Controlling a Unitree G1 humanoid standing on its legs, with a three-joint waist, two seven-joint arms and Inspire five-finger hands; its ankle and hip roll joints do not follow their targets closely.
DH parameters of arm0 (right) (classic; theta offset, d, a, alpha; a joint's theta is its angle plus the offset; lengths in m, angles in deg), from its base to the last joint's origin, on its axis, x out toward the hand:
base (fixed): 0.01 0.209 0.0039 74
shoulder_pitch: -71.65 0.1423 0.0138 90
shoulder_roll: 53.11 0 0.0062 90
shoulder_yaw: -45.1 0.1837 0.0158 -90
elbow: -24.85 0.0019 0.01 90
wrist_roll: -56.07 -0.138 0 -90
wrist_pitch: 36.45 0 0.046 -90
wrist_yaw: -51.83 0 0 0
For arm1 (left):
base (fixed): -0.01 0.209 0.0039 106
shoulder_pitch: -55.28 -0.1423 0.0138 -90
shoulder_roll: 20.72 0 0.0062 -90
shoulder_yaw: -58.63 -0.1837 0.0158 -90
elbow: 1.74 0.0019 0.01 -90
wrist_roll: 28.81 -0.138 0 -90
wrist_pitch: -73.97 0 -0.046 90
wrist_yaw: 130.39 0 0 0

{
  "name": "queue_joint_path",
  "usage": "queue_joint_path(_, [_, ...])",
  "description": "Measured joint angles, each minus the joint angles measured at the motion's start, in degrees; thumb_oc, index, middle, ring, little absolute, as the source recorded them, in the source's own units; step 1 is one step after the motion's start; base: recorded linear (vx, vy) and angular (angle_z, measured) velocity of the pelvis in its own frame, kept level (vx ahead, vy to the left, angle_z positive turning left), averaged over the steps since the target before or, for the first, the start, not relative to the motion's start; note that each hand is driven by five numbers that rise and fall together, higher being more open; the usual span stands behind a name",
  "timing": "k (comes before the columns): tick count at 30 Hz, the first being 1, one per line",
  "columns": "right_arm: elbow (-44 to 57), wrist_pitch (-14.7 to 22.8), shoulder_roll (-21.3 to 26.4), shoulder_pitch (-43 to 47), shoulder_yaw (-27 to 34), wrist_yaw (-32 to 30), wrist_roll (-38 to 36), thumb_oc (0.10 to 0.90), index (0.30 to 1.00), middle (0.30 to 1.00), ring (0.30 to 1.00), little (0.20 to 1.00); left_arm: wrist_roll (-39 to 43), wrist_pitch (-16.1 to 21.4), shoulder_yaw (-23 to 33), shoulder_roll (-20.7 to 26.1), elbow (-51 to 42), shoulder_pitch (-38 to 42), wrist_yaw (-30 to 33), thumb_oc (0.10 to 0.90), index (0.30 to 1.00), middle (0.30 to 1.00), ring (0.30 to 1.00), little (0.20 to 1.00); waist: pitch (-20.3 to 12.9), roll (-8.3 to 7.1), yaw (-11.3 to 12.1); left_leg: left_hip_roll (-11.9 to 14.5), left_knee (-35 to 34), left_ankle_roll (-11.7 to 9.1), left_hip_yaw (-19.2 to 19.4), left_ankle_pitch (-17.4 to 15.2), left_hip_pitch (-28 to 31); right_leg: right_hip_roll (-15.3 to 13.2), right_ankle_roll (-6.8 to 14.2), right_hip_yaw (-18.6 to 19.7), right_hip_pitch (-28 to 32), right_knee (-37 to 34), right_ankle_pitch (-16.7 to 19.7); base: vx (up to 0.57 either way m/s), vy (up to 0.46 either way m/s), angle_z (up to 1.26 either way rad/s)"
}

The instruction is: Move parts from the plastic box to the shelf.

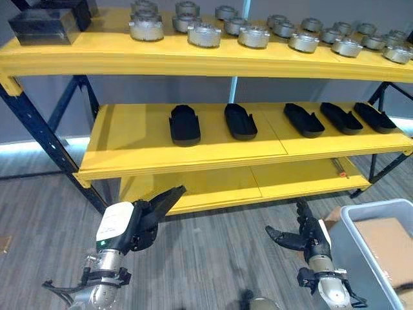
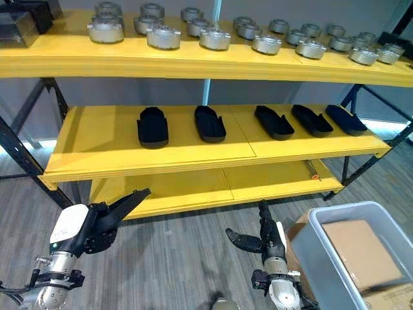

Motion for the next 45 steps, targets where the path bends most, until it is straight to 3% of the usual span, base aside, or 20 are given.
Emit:
queue_joint_path(1, [0.0, 0.0, 0.1, 0.5, 0.2, 0.0, 0.0, 0.9, 1.0, 1.0, 1.0, 1.0, 0.0, -0.1, 0.0, -1.5, 0.1, -0.9, -0.1, 0.4, 0.3, 0.3, 0.3, 0.3, 0.5, -0.21, 0.0, -1.5, -1.3, -0.7, 1.1, 0.1, 1.2, 0.3, -2.4, -2.2, 2.0, -4.7, 2.6, 0.06, -0.077, -0.11])
queue_joint_path(3, [0.2, -0.1, 0.5, 0.3, 0.2, 0.0, 0.0, 0.9, 1.0, 1.0, 1.0, 1.0, 0.0, 0.0, -0.9, -2.1, 0.1, -0.4, -0.3, 0.4, 0.3, 0.3, 0.3, 0.3, 1.3, 0.86, -0.3, -1.0, -1.8, -1.9, 0.3, 0.8, 1.9, 2.7, -3.5, 0.4, 5.3, -10.1, 4.6, 0.1, -0.083, -0.06])
queue_joint_path(4, [0.2, -0.1, 1.2, 0.6, 0.2, 0.1, 0.0, 0.9, 1.0, 1.0, 1.0, 1.0, 0.0, 0.0, -1.7, -2.3, 0.0, 0.0, -0.7, 0.4, 0.3, 0.3, 0.3, 0.3, 1.7, 1.88, 0.1, -0.9, -1.8, -2.1, 0.7, 0.7, 2.9, 3.8, -5.5, 1.2, 7.7, -13.9, 6.5, 0.12, -0.097, -0.06])
queue_joint_path(7, [0.7, -0.1, 2.7, 1.5, 0.3, 0.0, 0.0, 0.9, 1.0, 1.0, 1.0, 1.0, 0.1, 0.2, -1.7, -4.5, -0.8, 0.0, -1.2, 0.4, 0.3, 0.3, 0.3, 0.3, 1.4, 4.3, 0.0, -0.4, -1.8, -2.7, 0.9, 0.1, 3.2, 4.6, -6.2, 1.3, 9.2, -16.7, 7.3, 0.11, -0.104, -0.07])
queue_joint_path(13, [0.7, -0.1, 3.2, 2.5, 0.5, -0.1, 0.0, 0.9, 1.0, 1.0, 1.0, 1.0, 0.3, 0.5, -2.4, -4.5, -1.1, 3.3, -1.4, 0.4, 0.3, 0.3, 0.3, 0.3, 1.0, 5.68, -0.1, 0.9, -0.7, -3.9, -0.2, -0.4, 3.5, 5.6, -6.7, 0.0, 11.2, -17.4, 6.2, 0.05, -0.146, 0.11])
queue_joint_path(14, [0.8, 0.0, 3.3, 3.0, 0.6, -0.1, 0.0, 0.9, 1.0, 1.0, 1.0, 1.0, 2.0, 0.3, -2.9, -4.5, -0.7, 4.6, -1.4, 0.4, 0.3, 0.3, 0.3, 0.3, 1.1, 5.36, -0.1, 1.2, 5.2, -5.2, -1.6, -1.9, 0.3, 4.9, -7.0, -0.5, 10.5, -16.5, 5.6, -0.05, -0.235, 0.27])
queue_joint_path(18, [0.8, 0.0, 4.0, 3.8, 1.2, -0.2, 0.0, 0.9, 1.0, 1.0, 1.0, 1.0, 2.4, 0.4, -4.0, -4.4, -0.4, 5.6, -1.9, 0.4, 0.3, 0.3, 0.3, 0.3, 1.9, 4.64, 0.7, 1.5, 18.2, -6.4, -3.3, -2.2, -6.2, 3.4, -8.4, -1.8, 10.6, -15.8, 4.6, -0.03, -0.073, 0.23])
queue_joint_path(20, [0.8, 0.0, 4.8, 3.9, 1.8, -0.5, 0.0, 0.9, 1.0, 1.0, 1.0, 1.0, 2.4, 0.5, -4.6, -4.4, -0.4, 5.5, -2.3, 0.4, 0.3, 0.3, 0.3, 0.3, 2.5, 5.18, 1.6, 2.4, 23.7, -7.3, -5.7, -2.9, -9.1, 3.3, -9.2, -1.8, 11.0, -15.3, 4.0, 0.04, 0.034, 0.09])
queue_joint_path(22, [0.8, 0.1, 4.0, 3.7, 3.2, -1.4, 0.1, 0.9, 1.0, 1.0, 1.0, 1.0, 2.4, 0.5, -4.7, -4.5, -0.1, 5.5, -2.4, 0.4, 0.3, 0.3, 0.3, 0.3, 3.4, 4.19, 0.5, 6.1, 19.3, -8.0, -6.7, -3.6, -10.2, 2.7, -9.8, -3.2, 10.6, -15.4, 3.6, 0.11, 0.122, 0.16])
queue_joint_path(24, [0.7, 0.2, 3.5, 3.9, 3.7, -2.2, 0.8, 0.9, 1.0, 1.0, 1.0, 1.0, 2.4, 0.5, -4.4, -4.5, 0.7, 5.6, -2.1, 0.4, 0.3, 0.3, 0.3, 0.3, 3.8, 3.63, 0.4, 10.6, 7.1, -9.5, -9.5, -1.0, -7.9, 3.0, -9.8, -1.1, 9.5, -15.8, 3.6, 0.09, 0.106, -0.09])
queue_joint_path(26, [-0.2, 0.5, 3.5, 4.5, 3.8, -2.8, 1.2, 0.9, 1.0, 1.0, 1.0, 1.0, 2.4, 0.5, -4.4, -4.9, 2.0, 6.3, -1.9, 0.4, 0.3, 0.3, 0.3, 0.3, 4.6, 3.1, 0.2, 14.0, 1.1, -10.8, -10.6, 0.7, -7.1, 3.2, -9.7, 0.2, 9.1, -16.6, 3.5, 0.08, 0.075, -0.14])
queue_joint_path(28, [-2.2, 0.7, 3.5, 5.2, 3.9, -3.7, 1.3, 0.9, 1.0, 1.0, 1.0, 1.0, 2.4, 0.4, -4.4, -6.9, 4.6, 7.4, -1.7, 0.4, 0.3, 0.3, 0.3, 0.3, 5.3, 3.5, 0.0, 17.9, -2.1, -12.4, -10.2, 2.8, -7.0, 4.1, -8.4, 0.6, 9.3, -17.6, 2.7, 0.08, 0.085, -0.16])
queue_joint_path(30, [-2.1, 0.8, 4.0, 4.7, 4.3, -4.2, 1.3, 0.9, 1.0, 1.0, 1.0, 1.0, 2.4, 0.0, -4.5, -8.2, 5.0, 6.9, -1.7, 0.4, 0.3, 0.3, 0.3, 0.3, 6.4, 5.2, 0.0, 19.2, -1.9, -12.5, -8.9, 4.0, -5.8, 4.5, -8.5, 1.1, 9.4, -16.4, 3.0, 0.18, 0.184, -0.17])
queue_joint_path(32, [-2.1, 0.8, 4.1, 4.4, 4.3, -4.4, 1.5, 0.9, 1.0, 1.0, 1.0, 1.0, 2.4, 0.0, -4.4, -8.1, 4.9, 6.9, -1.0, 0.4, 0.3, 0.3, 0.3, 0.3, 7.0, 6.51, 0.1, 18.3, -0.4, -12.2, -8.3, 3.7, -4.5, 4.6, -8.2, 1.3, 9.1, -14.4, 3.0, 0.16, 0.172, -0.25])
queue_joint_path(33, [-2.0, 0.9, 4.3, 4.4, 4.2, -4.3, 1.7, 0.9, 1.0, 1.0, 1.0, 1.0, 2.4, 0.0, -4.3, -8.1, 4.9, 6.7, -0.5, 0.4, 0.3, 0.3, 0.3, 0.3, 7.3, 7.44, 0.5, 17.6, 1.1, -10.8, -8.3, 2.4, -3.7, 4.8, -7.4, 1.7, 8.9, -13.8, 3.4, 0.15, 0.151, -0.42])
queue_joint_path(34, [-1.5, 1.1, 4.9, 4.3, 4.2, -4.3, 1.8, 0.9, 1.0, 1.0, 1.0, 1.0, 2.4, -0.1, -4.2, -8.1, 4.6, 6.4, -0.2, 0.4, 0.3, 0.3, 0.3, 0.3, 7.3, 9.05, 0.4, 17.5, 1.1, -10.4, -8.5, 0.8, -3.2, 5.5, -6.2, 1.8, 9.0, -14.0, 3.7, 0.12, 0.119, -0.5])
queue_joint_path(35, [-1.6, 1.2, 4.3, 4.3, 3.9, -4.2, 2.0, 0.9, 1.0, 1.0, 1.0, 1.0, 2.4, -0.2, -3.4, -7.8, 4.6, 6.3, 0.0, 0.4, 0.3, 0.3, 0.3, 0.3, 7.6, 9.58, 1.6, 17.8, 0.7, -12.2, -8.2, 3.1, -3.3, 5.5, -5.3, 1.9, 8.1, -11.0, 2.9, 0.17, 0.169, -0.28])
queue_joint_path(36, [-1.4, 1.1, 3.7, 2.6, 3.1, -3.6, 2.3, 0.9, 1.0, 1.0, 1.0, 1.0, 2.4, -0.8, -1.9, -7.1, 4.0, 5.6, 0.6, 0.4, 0.3, 0.3, 0.3, 0.3, 7.1, 8.65, 1.8, 16.6, 0.1, -11.6, -7.5, 3.6, -2.5, 2.8, -4.7, 2.0, 6.0, 0.7, -3.3, 0.2, 0.252, -0.17])
queue_joint_path(37, [-1.8, 1.1, 2.6, 1.9, 3.0, -3.4, 2.7, 0.9, 1.0, 1.0, 1.0, 1.0, 2.4, -1.3, -0.8, -4.8, 3.2, 4.0, 1.5, 0.4, 0.3, 0.3, 0.3, 0.3, 6.2, 5.46, 3.0, 13.9, 0.2, -11.2, -6.9, 4.1, -1.0, 0.7, -3.0, 3.4, 9.4, -1.6, -4.9, 0.24, 0.317, -0.05])
queue_joint_path(45, [-1.4, 1.2, 1.3, 2.8, 2.4, -3.1, 2.9, 0.9, 1.0, 1.0, 1.0, 1.0, 2.4, -1.4, 1.7, -3.7, 3.1, 5.8, 2.8, 0.4, 0.3, 0.3, 0.3, 0.3, 5.7, 3.82, 3.7, 8.6, 2.0, -9.5, -6.7, 3.3, -1.2, -3.5, 0.5, 4.0, 13.9, -8.2, -0.9, 0.08, 0.189, 0.07])
